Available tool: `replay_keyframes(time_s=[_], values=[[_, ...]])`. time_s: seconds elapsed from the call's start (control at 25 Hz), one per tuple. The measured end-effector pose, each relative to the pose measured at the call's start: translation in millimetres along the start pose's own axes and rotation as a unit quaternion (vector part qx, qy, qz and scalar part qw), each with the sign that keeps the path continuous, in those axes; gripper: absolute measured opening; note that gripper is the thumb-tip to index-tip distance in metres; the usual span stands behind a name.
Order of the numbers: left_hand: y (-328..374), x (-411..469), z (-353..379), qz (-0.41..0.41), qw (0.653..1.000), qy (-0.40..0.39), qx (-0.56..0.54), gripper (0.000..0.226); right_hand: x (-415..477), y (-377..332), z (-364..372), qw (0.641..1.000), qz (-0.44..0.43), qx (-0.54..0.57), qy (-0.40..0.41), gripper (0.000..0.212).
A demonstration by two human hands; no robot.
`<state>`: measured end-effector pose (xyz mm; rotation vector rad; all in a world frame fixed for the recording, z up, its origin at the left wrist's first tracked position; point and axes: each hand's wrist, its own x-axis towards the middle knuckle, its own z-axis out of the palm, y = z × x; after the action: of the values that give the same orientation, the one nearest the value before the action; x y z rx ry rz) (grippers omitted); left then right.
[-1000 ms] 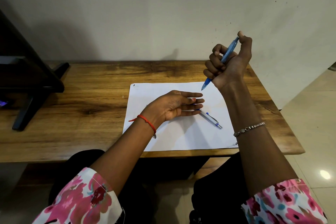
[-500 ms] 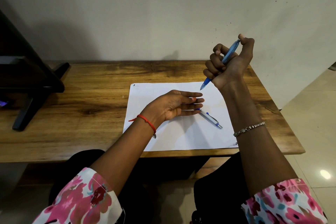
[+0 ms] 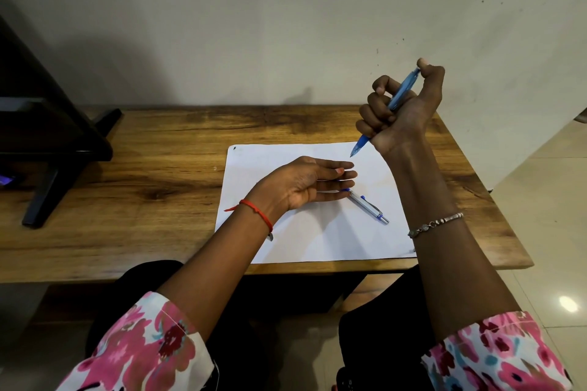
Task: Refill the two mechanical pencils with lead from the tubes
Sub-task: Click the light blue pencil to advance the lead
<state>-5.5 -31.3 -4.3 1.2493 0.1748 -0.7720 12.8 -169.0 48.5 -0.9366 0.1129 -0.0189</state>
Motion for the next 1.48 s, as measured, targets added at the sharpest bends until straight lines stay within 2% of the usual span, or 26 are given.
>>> replay_keyframes(time_s=[0.76,1.2,1.28,1.48], values=[[-1,1,0,0.0,1.0,-0.006,-0.001,0.017,2,1,-2,1.0,-0.009,0.008,0.012,0.06],[0,0,0,0.008,1.0,-0.013,-0.01,0.02,6,6,-5,0.998,-0.035,0.055,0.01,0.062],[0,-1,3,0.03,0.999,-0.015,-0.03,0.018,8,8,-7,0.995,-0.033,0.099,-0.006,0.064],[4,2,7,0.15,0.976,0.012,-0.156,0.013,12,23,-7,0.971,-0.028,0.235,-0.024,0.06]])
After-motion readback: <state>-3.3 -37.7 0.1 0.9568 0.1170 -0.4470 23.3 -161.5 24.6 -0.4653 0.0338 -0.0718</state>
